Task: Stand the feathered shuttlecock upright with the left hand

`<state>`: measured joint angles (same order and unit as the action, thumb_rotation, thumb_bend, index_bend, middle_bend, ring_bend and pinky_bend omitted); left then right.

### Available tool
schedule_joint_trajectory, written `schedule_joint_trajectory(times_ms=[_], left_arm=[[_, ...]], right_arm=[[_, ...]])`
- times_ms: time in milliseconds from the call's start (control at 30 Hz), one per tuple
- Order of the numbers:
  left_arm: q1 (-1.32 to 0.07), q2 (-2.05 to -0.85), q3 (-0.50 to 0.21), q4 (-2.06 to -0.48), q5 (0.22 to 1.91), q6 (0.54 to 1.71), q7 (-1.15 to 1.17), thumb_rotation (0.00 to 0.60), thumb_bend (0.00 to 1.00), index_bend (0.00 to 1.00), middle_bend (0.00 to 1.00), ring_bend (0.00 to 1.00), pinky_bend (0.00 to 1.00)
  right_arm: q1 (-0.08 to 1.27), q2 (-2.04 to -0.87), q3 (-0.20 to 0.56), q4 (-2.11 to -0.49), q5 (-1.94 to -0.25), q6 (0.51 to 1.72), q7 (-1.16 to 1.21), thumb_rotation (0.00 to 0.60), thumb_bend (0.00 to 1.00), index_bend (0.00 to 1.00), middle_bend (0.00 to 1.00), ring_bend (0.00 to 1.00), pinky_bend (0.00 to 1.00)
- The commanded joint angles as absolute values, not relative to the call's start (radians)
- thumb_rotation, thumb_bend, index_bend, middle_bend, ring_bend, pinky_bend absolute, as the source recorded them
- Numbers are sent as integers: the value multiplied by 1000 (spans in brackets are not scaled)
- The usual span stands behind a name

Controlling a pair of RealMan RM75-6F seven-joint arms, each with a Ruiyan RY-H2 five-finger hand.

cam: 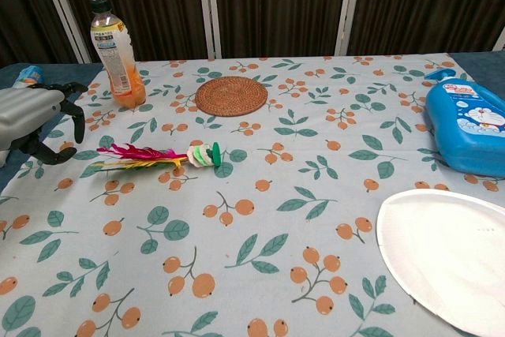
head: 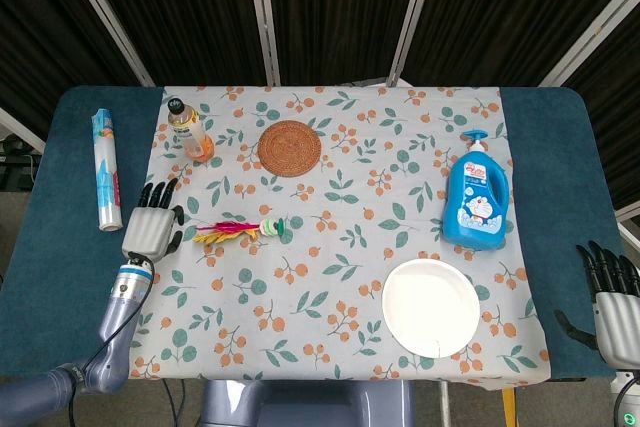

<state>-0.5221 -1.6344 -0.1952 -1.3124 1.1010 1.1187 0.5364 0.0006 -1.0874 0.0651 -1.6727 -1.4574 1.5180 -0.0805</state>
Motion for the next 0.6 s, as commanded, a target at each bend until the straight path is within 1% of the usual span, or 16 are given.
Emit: schedule_joint_trajectory(times_ms=[33,300,600], left_arm=[[-533,-1666,-192,-1279,1102,1118,534,600,415,510,0,0,0],[-557,-1716,-202,-1228,1101,1114,513,600,418,510,0,0,0],[-571,-1734,-199,-1221,1105,1116,519,600,414,523,0,0,0]], right_arm=[[0,-1087,65,-1673,-1457,1518,-80,600,153,0,0,0,0],[1,-1087,65,-1674,-1456,1515,-80,600,153,0,0,0,0],[1,-1086,64,-1673,-1457,1517,-78,600,154,0,0,0,0]])
